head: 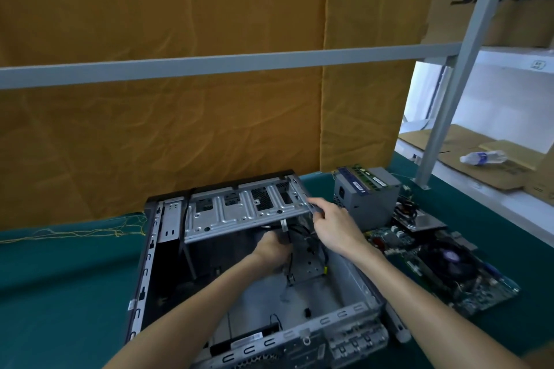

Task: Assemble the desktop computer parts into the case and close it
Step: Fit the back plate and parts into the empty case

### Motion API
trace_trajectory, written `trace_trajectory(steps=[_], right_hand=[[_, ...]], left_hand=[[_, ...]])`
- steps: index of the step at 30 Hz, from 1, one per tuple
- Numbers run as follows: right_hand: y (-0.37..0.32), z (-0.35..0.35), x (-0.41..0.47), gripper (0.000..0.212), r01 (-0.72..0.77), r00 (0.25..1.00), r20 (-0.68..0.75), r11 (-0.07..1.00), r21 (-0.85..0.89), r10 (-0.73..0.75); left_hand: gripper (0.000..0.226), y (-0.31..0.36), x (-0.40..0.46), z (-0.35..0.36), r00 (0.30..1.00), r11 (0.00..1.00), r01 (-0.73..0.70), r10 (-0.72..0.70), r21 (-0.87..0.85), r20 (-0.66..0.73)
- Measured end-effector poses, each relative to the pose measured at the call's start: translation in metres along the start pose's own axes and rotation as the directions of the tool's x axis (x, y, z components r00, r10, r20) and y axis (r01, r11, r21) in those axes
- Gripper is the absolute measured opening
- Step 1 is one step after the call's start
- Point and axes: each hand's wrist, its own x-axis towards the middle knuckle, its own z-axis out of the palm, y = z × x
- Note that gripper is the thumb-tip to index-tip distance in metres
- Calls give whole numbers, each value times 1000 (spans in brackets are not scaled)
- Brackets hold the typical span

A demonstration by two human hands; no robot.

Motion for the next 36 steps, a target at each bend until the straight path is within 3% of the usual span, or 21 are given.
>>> trace_trajectory(steps=[4, 7, 11, 16, 18, 21, 24, 30, 33, 36], right_hand=[[7, 0, 4, 41, -11, 1000, -18, 999, 50, 12], [9, 0, 8, 39, -6, 1000, -13, 998, 59, 7], [6, 1, 9, 33, -7, 1000, -17, 1000, -5, 7], [-1, -2, 10, 27, 10, 1000, -10, 996, -85, -11], [-1, -4, 7, 34, 32, 999, 41, 993, -109, -28], [4, -7, 5, 56, 65, 987, 153, 984, -166, -39], [10, -13, 4, 68, 99, 965, 253, 989, -114, -68], [23, -17, 15, 59, 81, 963, 257, 997, 19, -83], [27, -18, 16, 50, 36, 961, 269, 995, 93, -59], [29, -17, 15, 54, 23, 954, 294, 994, 106, -53]], left_hand=[[2, 4, 1, 14, 999, 988, 3, 5, -157, 51], [9, 8, 6, 22, 999, 976, -13, 20, -220, 29], [21, 3, 15, 27, 998, 999, -44, 44, 5, -49], [25, 0, 18, 33, 996, 995, -56, 61, 81, -59], [25, 2, 19, 34, 998, 996, -57, 58, 64, -13], [20, 8, 20, 33, 993, 995, -37, 48, -94, 112], [24, 8, 22, 32, 982, 995, -27, 45, -99, 186], [28, 8, 27, 33, 982, 976, -152, 131, 157, 135], [28, 12, 26, 24, 958, 844, -276, 205, 460, 199], [23, 15, 27, 12, 934, 760, -351, 246, 547, 258]])
